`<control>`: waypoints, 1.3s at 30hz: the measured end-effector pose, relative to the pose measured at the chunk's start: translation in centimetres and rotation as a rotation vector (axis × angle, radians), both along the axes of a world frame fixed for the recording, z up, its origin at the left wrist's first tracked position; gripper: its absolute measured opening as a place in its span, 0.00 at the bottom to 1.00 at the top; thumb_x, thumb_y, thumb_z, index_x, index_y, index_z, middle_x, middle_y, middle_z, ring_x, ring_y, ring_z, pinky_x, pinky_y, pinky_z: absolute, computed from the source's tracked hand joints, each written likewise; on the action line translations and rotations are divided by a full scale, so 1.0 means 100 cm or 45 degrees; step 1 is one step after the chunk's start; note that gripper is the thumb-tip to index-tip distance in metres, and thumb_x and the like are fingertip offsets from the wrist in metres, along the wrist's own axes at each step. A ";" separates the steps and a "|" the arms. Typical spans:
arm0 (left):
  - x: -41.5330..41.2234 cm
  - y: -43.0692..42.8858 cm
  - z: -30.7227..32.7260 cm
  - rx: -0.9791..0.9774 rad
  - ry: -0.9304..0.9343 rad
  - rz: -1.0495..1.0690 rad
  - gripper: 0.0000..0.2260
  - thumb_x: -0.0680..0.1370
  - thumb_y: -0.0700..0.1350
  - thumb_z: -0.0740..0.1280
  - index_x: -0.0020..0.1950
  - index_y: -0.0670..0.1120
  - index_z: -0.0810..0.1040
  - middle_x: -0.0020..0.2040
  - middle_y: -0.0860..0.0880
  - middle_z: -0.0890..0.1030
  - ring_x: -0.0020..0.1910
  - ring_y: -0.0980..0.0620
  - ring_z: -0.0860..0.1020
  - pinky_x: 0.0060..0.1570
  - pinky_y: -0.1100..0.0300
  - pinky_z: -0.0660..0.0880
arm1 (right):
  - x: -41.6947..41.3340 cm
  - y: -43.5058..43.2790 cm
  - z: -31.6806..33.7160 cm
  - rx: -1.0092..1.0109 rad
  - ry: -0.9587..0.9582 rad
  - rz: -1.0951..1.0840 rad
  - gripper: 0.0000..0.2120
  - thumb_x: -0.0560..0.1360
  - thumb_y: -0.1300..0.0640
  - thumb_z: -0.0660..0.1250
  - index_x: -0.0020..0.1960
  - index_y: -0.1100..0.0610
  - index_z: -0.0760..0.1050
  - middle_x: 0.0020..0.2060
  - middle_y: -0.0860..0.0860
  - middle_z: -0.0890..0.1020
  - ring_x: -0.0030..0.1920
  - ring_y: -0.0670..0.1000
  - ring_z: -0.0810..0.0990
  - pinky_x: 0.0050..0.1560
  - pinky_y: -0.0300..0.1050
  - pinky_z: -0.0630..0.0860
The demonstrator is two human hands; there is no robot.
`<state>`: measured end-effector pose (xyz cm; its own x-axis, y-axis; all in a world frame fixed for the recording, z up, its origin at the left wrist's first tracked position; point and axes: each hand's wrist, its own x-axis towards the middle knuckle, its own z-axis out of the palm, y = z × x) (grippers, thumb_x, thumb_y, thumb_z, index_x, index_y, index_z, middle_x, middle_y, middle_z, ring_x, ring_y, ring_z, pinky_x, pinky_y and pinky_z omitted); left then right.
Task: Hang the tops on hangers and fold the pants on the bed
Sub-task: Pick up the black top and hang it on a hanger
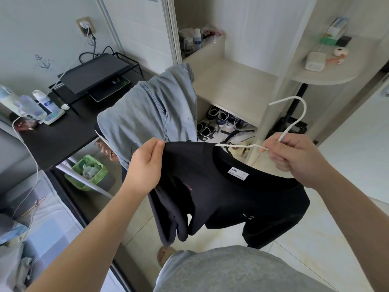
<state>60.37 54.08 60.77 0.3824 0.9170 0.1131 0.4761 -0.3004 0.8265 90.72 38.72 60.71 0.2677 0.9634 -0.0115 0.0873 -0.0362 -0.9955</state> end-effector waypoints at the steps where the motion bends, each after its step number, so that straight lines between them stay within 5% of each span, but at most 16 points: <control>1: 0.000 0.000 0.001 -0.044 0.014 -0.019 0.18 0.86 0.46 0.57 0.39 0.38 0.62 0.32 0.51 0.62 0.32 0.55 0.62 0.35 0.58 0.61 | 0.000 -0.001 -0.001 0.003 0.002 -0.009 0.12 0.82 0.58 0.63 0.46 0.58 0.84 0.26 0.55 0.62 0.27 0.54 0.55 0.26 0.40 0.56; 5: -0.001 -0.006 0.008 -0.051 0.037 -0.190 0.19 0.86 0.48 0.56 0.39 0.39 0.64 0.35 0.47 0.62 0.35 0.54 0.63 0.38 0.57 0.62 | -0.004 -0.005 -0.004 -0.015 0.009 -0.009 0.12 0.82 0.58 0.63 0.46 0.56 0.84 0.26 0.51 0.65 0.26 0.49 0.58 0.25 0.38 0.59; 9: 0.006 -0.018 0.016 0.136 0.097 -0.453 0.13 0.84 0.43 0.62 0.39 0.50 0.72 0.35 0.57 0.71 0.37 0.58 0.71 0.42 0.68 0.66 | -0.016 -0.001 -0.002 -0.035 -0.087 0.003 0.13 0.82 0.58 0.64 0.42 0.52 0.83 0.26 0.55 0.64 0.25 0.50 0.58 0.26 0.39 0.60; 12: 0.008 -0.012 0.016 0.062 0.096 -0.455 0.07 0.82 0.40 0.66 0.45 0.47 0.79 0.39 0.58 0.77 0.40 0.58 0.75 0.45 0.70 0.67 | -0.022 0.004 0.000 -0.055 -0.140 0.004 0.13 0.82 0.57 0.64 0.43 0.51 0.84 0.24 0.47 0.67 0.25 0.47 0.59 0.26 0.37 0.60; 15: 0.005 -0.008 0.014 -0.139 0.069 -0.397 0.07 0.81 0.41 0.68 0.45 0.49 0.82 0.38 0.60 0.79 0.35 0.58 0.76 0.38 0.63 0.72 | -0.025 0.006 0.002 -0.049 -0.218 -0.010 0.12 0.81 0.57 0.65 0.43 0.50 0.84 0.24 0.43 0.67 0.24 0.43 0.61 0.27 0.32 0.61; 19: 0.006 -0.012 0.015 0.096 0.171 -0.415 0.04 0.80 0.40 0.68 0.48 0.46 0.83 0.41 0.58 0.79 0.41 0.59 0.77 0.43 0.70 0.70 | -0.028 0.007 0.004 -0.043 -0.291 -0.018 0.11 0.81 0.56 0.66 0.43 0.48 0.84 0.24 0.44 0.68 0.25 0.43 0.62 0.28 0.30 0.61; 24: 0.019 -0.022 0.007 0.322 0.477 -0.520 0.09 0.83 0.43 0.63 0.60 0.43 0.80 0.53 0.50 0.81 0.54 0.49 0.77 0.56 0.52 0.73 | -0.039 0.018 0.004 -0.057 -0.431 -0.027 0.08 0.79 0.53 0.68 0.44 0.52 0.84 0.27 0.50 0.72 0.29 0.47 0.66 0.31 0.37 0.64; 27: 0.019 -0.027 0.003 0.425 0.358 -0.439 0.07 0.83 0.39 0.63 0.55 0.40 0.80 0.49 0.48 0.80 0.49 0.45 0.77 0.51 0.48 0.74 | -0.036 0.020 0.003 -0.050 -0.520 0.021 0.07 0.78 0.53 0.70 0.44 0.55 0.83 0.30 0.47 0.80 0.29 0.43 0.71 0.34 0.33 0.68; 30: 0.013 -0.024 0.002 0.465 0.272 -0.340 0.07 0.81 0.39 0.62 0.51 0.39 0.79 0.44 0.48 0.79 0.44 0.46 0.76 0.47 0.51 0.72 | -0.013 0.011 -0.007 -0.265 -0.656 0.171 0.03 0.76 0.53 0.73 0.49 0.49 0.82 0.42 0.45 0.84 0.42 0.42 0.80 0.48 0.37 0.75; 34: -0.009 -0.010 0.001 0.427 0.180 -0.223 0.05 0.82 0.37 0.64 0.50 0.45 0.78 0.42 0.54 0.77 0.41 0.51 0.76 0.44 0.55 0.72 | 0.026 -0.008 -0.035 -0.657 -0.702 0.205 0.15 0.76 0.56 0.73 0.62 0.54 0.77 0.54 0.48 0.83 0.55 0.50 0.81 0.60 0.50 0.77; 39: -0.035 0.012 0.000 0.386 0.115 -0.177 0.07 0.82 0.41 0.64 0.51 0.54 0.76 0.44 0.59 0.78 0.45 0.57 0.77 0.48 0.64 0.71 | 0.043 -0.013 -0.050 -0.660 -0.915 0.118 0.06 0.80 0.61 0.67 0.50 0.53 0.81 0.43 0.49 0.83 0.47 0.53 0.82 0.52 0.50 0.76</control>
<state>56.84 55.25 60.79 0.5222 0.7854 0.3323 0.4807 -0.5930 0.6459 95.06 37.42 55.73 0.2996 0.9018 -0.3113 0.7092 -0.4288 -0.5596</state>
